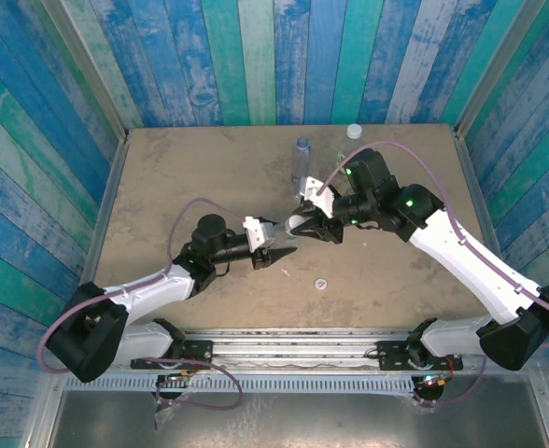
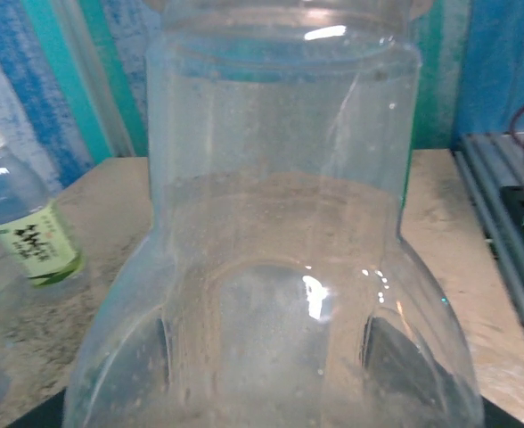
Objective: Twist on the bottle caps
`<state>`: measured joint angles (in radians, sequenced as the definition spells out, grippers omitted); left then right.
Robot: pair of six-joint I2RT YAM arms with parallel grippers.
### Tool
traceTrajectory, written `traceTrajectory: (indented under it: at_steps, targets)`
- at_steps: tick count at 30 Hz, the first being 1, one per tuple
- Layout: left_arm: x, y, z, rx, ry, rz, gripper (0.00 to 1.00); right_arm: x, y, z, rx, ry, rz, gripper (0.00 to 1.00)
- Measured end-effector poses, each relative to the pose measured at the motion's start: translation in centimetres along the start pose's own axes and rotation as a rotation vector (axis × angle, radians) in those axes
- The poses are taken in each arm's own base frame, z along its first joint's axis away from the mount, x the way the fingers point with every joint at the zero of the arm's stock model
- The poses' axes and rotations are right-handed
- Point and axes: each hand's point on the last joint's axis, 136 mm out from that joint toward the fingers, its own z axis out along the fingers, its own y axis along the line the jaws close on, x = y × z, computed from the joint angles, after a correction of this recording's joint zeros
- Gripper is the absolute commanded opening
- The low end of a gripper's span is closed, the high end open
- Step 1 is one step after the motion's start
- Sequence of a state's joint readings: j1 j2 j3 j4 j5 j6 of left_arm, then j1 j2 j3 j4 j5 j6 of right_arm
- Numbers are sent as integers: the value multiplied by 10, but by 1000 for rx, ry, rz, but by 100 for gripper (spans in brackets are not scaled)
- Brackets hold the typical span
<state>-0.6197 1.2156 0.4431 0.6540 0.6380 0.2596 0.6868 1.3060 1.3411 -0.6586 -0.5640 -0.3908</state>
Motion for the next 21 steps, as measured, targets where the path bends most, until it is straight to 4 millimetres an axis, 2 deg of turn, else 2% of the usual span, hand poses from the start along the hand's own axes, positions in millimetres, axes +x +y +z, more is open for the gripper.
traceTrajectory:
  at_steps: [4, 7, 12, 13, 18, 21]
  targets:
    - [-2, 15, 4, -60, 14, 27, 53, -4, -14, -1, 73, -15, 160, 22]
    - [1, 26, 10, -93, 41, 38, 53, 1, -26, -3, 150, -5, 324, 21]
    - [8, 32, 13, -113, 75, 60, 53, 11, -34, -5, 217, 14, 533, 27]
    - [9, 32, 13, -112, 76, 62, 53, 12, -34, -4, 220, 16, 552, 31]
    - [7, 33, 13, -111, 70, 70, 54, 17, -30, -7, 218, 39, 534, 68]
    - [9, 32, 12, -104, 75, 73, 53, 17, -24, -17, 211, 44, 402, 76]
